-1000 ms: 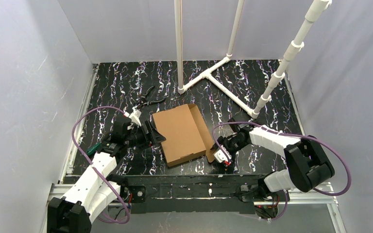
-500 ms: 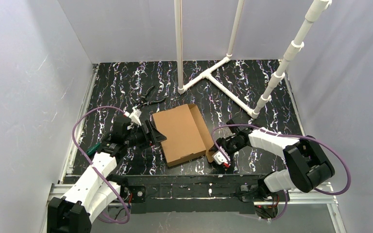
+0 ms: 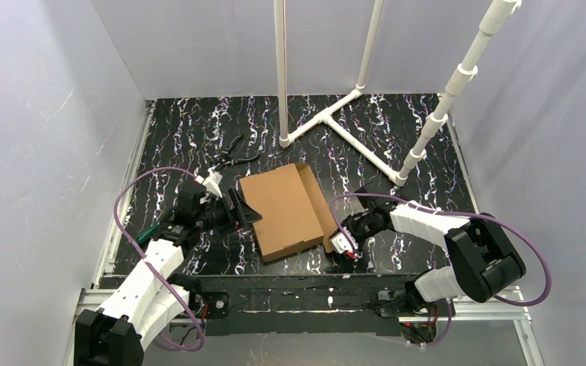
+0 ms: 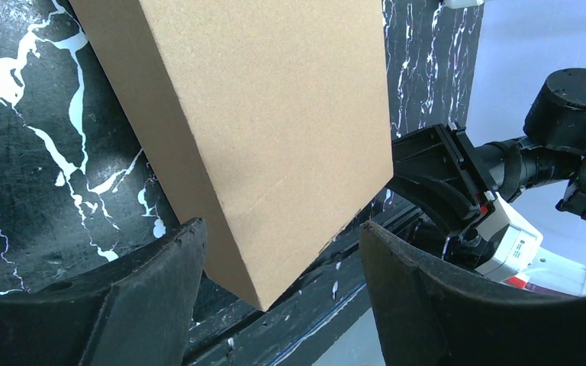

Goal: Fold the paper box

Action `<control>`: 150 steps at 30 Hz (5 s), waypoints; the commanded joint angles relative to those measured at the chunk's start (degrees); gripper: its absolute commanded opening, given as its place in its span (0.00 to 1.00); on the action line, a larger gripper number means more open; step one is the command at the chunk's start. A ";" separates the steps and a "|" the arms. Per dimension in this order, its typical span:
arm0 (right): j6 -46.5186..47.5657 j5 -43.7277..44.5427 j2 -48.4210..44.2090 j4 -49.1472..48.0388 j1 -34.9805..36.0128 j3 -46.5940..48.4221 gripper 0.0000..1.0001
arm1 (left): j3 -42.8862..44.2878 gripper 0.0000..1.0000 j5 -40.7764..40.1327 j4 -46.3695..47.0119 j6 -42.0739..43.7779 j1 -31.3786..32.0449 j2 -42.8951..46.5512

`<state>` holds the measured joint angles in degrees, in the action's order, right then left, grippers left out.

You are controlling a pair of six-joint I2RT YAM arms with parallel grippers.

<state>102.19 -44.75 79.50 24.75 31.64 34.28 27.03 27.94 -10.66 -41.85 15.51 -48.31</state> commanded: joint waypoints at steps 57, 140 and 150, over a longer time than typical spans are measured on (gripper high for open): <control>-28.46 -2.36 2.28 -8.69 0.44 4.48 0.31 | 43.37 0.42 4.74 1.56 4.51 21.77 -53.27; -41.90 3.28 2.61 -9.19 6.55 7.92 0.45 | 44.26 0.23 2.89 -4.64 6.10 22.81 -56.99; -43.65 1.22 3.02 -10.02 7.12 7.82 0.30 | 44.38 0.23 3.34 -4.11 5.42 22.79 -56.68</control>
<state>59.70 -40.88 83.64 16.36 38.35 42.19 71.75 30.41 -13.91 -36.47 38.11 -107.28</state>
